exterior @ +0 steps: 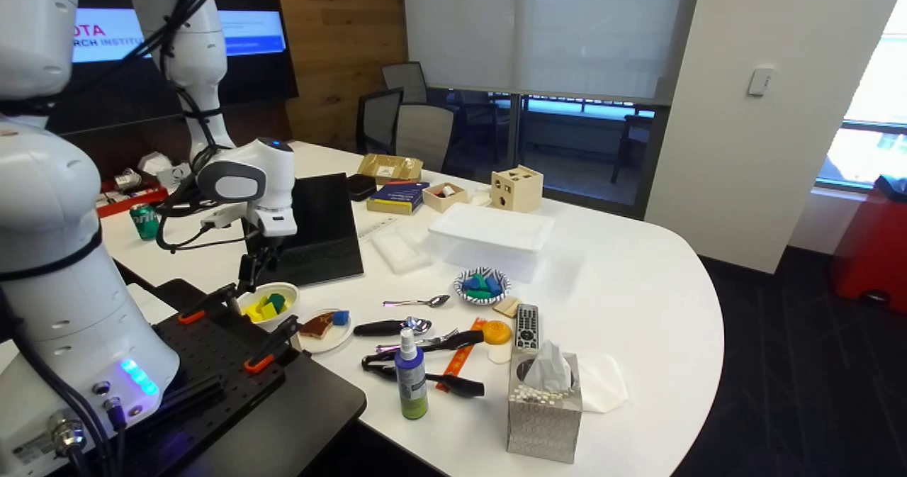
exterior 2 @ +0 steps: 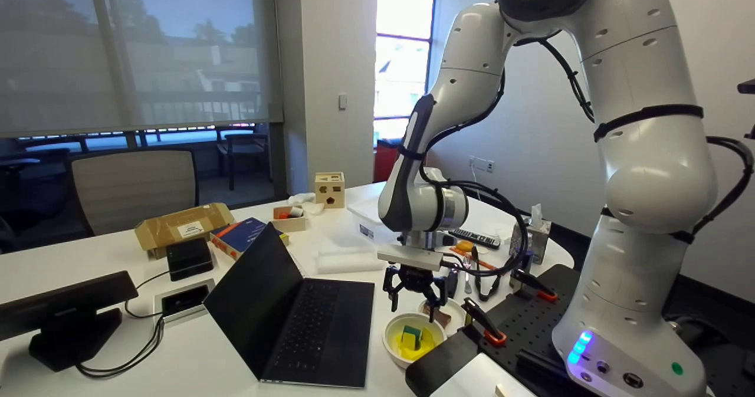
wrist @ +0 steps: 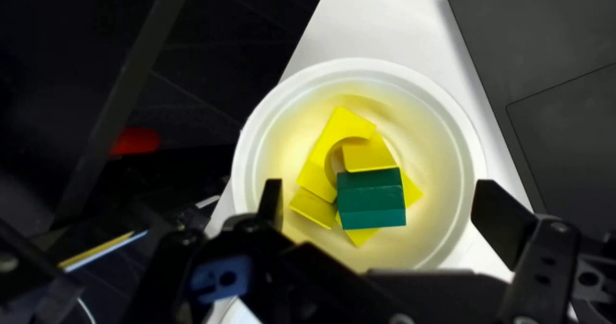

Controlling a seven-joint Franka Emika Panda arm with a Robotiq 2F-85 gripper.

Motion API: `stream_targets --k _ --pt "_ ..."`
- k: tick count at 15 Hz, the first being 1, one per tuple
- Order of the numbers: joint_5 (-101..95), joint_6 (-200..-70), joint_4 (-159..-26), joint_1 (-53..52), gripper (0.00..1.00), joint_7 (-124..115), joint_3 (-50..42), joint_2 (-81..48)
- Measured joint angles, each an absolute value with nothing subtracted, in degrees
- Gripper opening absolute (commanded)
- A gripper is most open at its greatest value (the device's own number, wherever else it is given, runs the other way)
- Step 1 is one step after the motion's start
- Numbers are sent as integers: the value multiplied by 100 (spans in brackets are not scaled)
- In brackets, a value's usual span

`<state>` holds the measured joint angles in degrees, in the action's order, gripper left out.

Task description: Take the green object out of the bowl and put it on the white plate

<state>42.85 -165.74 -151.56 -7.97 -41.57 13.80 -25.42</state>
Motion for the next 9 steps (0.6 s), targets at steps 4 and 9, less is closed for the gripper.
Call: stream_targets --k 4,9 --pt "4221 -16514 -14866 -1058 100 -4171 1079 -2774" --pt "4278 -16514 -14603 -1144 100 -4184 1123 -3107"
